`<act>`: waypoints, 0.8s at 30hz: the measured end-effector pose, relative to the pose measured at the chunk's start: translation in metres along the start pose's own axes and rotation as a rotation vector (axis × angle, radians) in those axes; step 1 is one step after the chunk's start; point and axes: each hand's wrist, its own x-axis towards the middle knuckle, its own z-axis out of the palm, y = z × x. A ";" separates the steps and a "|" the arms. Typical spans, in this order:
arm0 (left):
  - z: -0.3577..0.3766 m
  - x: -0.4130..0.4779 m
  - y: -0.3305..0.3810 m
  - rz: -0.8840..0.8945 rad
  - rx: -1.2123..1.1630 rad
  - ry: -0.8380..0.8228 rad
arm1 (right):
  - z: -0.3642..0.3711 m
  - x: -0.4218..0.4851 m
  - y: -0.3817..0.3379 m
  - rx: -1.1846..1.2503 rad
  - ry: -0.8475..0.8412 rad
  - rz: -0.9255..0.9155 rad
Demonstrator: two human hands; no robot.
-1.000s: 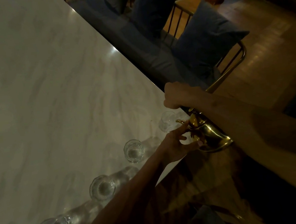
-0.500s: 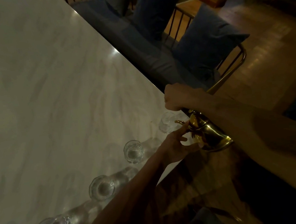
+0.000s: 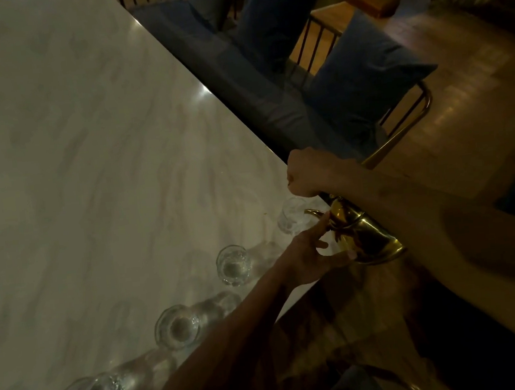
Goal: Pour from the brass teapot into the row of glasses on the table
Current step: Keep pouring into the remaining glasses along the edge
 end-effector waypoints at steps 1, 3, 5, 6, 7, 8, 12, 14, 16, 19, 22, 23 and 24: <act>0.001 0.000 0.000 -0.006 -0.003 0.000 | 0.000 0.000 0.000 -0.009 0.003 -0.003; 0.001 0.001 0.001 -0.014 -0.018 -0.004 | -0.001 -0.001 -0.001 -0.023 -0.006 0.002; 0.001 0.002 0.002 -0.018 -0.026 -0.015 | -0.002 -0.001 -0.001 -0.028 -0.012 0.001; 0.001 0.002 0.002 -0.023 -0.032 -0.018 | -0.002 -0.002 -0.002 -0.033 -0.010 -0.003; 0.000 0.002 0.003 -0.030 -0.041 -0.018 | -0.002 -0.002 -0.003 -0.037 -0.007 -0.006; 0.000 0.002 0.004 -0.036 -0.051 -0.014 | -0.001 -0.003 -0.003 -0.038 -0.005 -0.008; 0.000 0.001 0.003 -0.047 -0.069 -0.017 | 0.001 -0.002 -0.007 -0.036 -0.019 -0.016; 0.000 0.000 0.003 -0.056 -0.073 -0.027 | 0.002 -0.002 -0.008 -0.031 -0.026 -0.016; 0.000 0.000 0.003 -0.062 -0.073 -0.034 | 0.003 -0.002 -0.007 -0.027 -0.029 -0.021; 0.000 0.001 0.002 -0.063 -0.072 -0.040 | 0.003 -0.003 -0.007 -0.038 -0.020 -0.025; -0.001 0.000 0.003 -0.052 -0.080 -0.041 | 0.004 -0.002 -0.007 -0.045 -0.003 -0.026; -0.001 0.000 0.005 -0.047 -0.085 -0.041 | 0.004 -0.002 -0.008 -0.049 0.002 -0.025; -0.001 0.001 0.006 -0.042 -0.087 -0.040 | 0.005 -0.002 -0.008 -0.052 0.007 -0.025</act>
